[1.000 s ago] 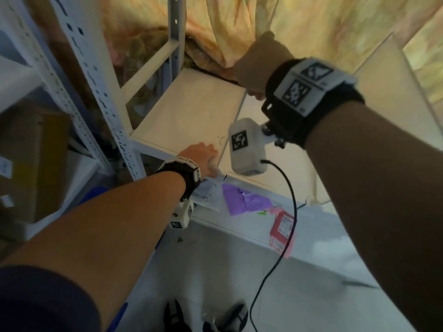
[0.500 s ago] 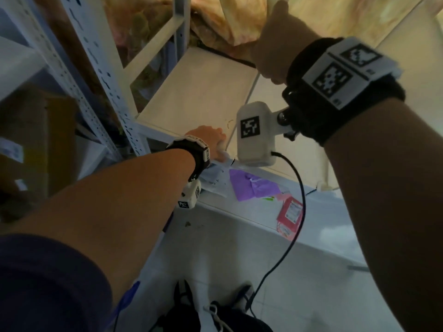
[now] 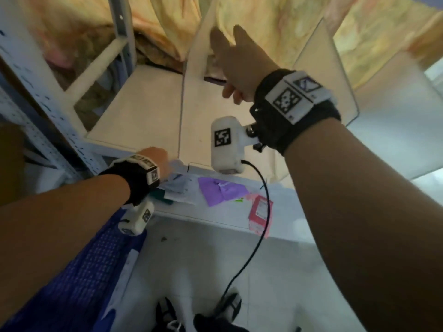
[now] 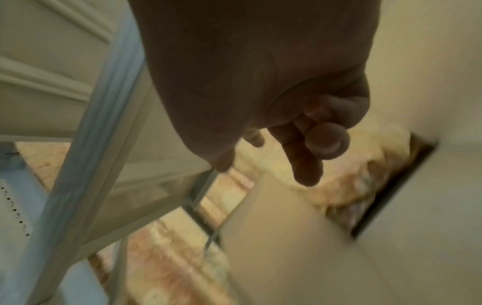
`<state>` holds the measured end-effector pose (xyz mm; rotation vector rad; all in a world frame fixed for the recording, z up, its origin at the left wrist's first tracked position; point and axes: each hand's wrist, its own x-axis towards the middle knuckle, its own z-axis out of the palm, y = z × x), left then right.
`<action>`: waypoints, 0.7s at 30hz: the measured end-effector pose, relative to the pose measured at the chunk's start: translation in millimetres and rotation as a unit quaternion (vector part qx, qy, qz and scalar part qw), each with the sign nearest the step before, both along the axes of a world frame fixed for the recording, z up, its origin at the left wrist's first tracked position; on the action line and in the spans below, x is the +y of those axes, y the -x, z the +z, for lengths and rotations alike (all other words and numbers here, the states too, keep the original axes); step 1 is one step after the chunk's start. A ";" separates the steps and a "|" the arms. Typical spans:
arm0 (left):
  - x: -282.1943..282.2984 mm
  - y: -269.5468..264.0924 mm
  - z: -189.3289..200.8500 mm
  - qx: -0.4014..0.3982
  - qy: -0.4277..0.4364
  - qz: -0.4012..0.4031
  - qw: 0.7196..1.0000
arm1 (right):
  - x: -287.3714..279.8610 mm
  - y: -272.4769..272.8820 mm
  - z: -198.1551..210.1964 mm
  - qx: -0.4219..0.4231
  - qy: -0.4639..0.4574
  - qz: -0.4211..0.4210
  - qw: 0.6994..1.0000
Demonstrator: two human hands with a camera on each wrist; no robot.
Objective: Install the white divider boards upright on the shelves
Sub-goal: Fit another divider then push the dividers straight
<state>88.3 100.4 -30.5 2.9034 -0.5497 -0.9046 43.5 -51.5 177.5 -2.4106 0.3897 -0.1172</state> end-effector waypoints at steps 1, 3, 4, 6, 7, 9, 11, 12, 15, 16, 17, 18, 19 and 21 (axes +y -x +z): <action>-1.8 6.2 -0.5 -0.001 -0.045 -0.043 0.998 | -21.9 8.5 4.5 0.007 0.046 -0.016 0.999; -21.8 30.5 6.7 0.013 -0.096 -0.141 0.985 | -63.8 24.8 15.4 0.022 0.183 -0.058 0.981; -37.2 47.1 17.7 0.013 -0.105 -0.191 0.976 | -82.1 34.3 21.0 0.025 0.230 -0.075 0.970; -77.9 67.4 27.6 0.008 -0.044 -0.232 0.972 | -114.8 55.7 24.9 0.014 0.292 -0.121 0.949; -103.7 69.4 24.6 0.005 0.006 -0.223 0.975 | -130.0 66.6 27.0 0.005 0.315 -0.158 0.936; -142.2 64.9 13.3 -0.008 0.112 -0.207 0.972 | -150.1 84.8 23.8 0.010 0.334 -0.212 0.919; -183.1 63.5 -0.9 -0.016 0.158 -0.201 0.967 | -167.6 98.2 18.8 0.045 0.308 -0.225 0.923; -196.3 62.4 -9.4 -0.019 0.158 -0.202 0.966 | -172.9 100.2 12.6 0.057 0.281 -0.206 0.936; -231.8 58.3 -41.2 -0.051 0.123 -0.222 0.966 | -179.8 101.4 -4.4 0.086 0.195 -0.125 0.969; -240.3 58.0 -49.9 -0.065 0.108 -0.229 0.965 | -181.2 100.1 -8.9 0.085 0.174 -0.114 0.975; -243.8 57.2 -56.0 -0.084 0.101 -0.238 0.962 | -176.1 99.3 -10.9 0.078 0.149 -0.111 0.979; -251.5 59.9 -58.8 -0.097 0.096 -0.246 0.960 | -177.6 100.5 -12.8 0.068 0.130 -0.114 0.983; -258.6 60.8 -64.0 -0.111 0.096 -0.253 0.956 | -179.1 101.3 -13.4 0.058 0.127 -0.114 0.984; -266.0 62.8 -68.8 -0.129 0.106 -0.253 0.953 | -176.5 105.2 -13.8 0.052 0.142 -0.095 0.984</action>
